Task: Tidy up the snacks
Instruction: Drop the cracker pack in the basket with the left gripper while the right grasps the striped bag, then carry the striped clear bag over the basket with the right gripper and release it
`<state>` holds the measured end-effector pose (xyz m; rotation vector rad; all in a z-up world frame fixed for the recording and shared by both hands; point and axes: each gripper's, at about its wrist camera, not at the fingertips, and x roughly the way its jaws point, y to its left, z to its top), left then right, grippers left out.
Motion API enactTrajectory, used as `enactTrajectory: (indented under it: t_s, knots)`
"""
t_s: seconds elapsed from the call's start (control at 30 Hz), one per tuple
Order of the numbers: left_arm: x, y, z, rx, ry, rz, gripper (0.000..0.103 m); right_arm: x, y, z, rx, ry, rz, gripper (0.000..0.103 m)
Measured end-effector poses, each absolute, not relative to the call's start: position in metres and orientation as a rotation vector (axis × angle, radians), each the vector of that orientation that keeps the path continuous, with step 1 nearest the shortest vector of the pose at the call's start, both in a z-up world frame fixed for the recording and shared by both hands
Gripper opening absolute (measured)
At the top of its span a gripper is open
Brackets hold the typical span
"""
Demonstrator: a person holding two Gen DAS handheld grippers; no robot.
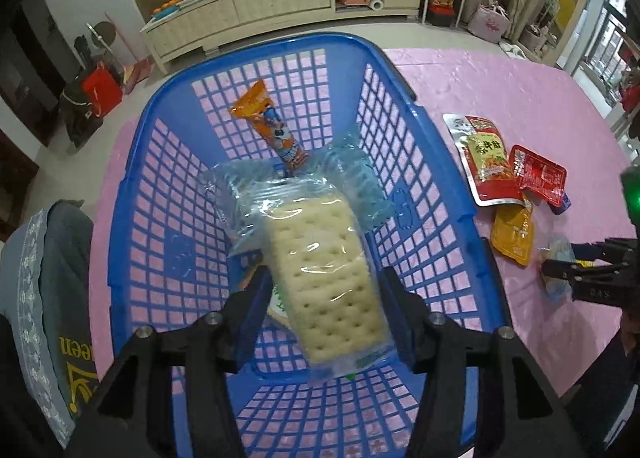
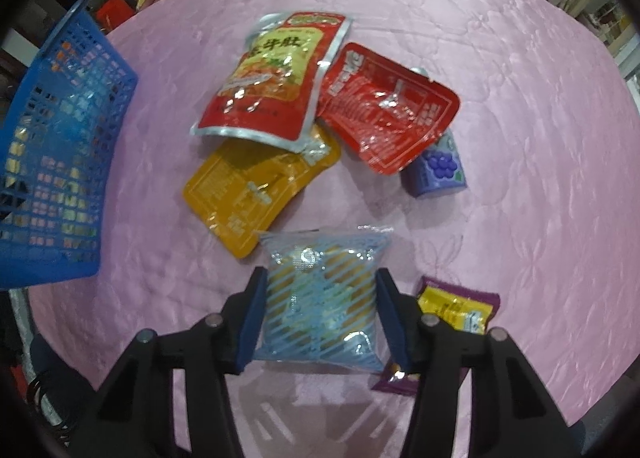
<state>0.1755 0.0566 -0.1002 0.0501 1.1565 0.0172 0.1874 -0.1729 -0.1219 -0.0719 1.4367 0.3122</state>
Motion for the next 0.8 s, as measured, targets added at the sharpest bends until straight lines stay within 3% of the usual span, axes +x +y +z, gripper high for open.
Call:
enactTrajectory:
  t_s: [0.8]
  knots:
    - [0.105,0.057,-0.028,0.009,1.003,0.028,0.066,0.138,-0.154,0.012,-0.031,1.195,0.480,0.057]
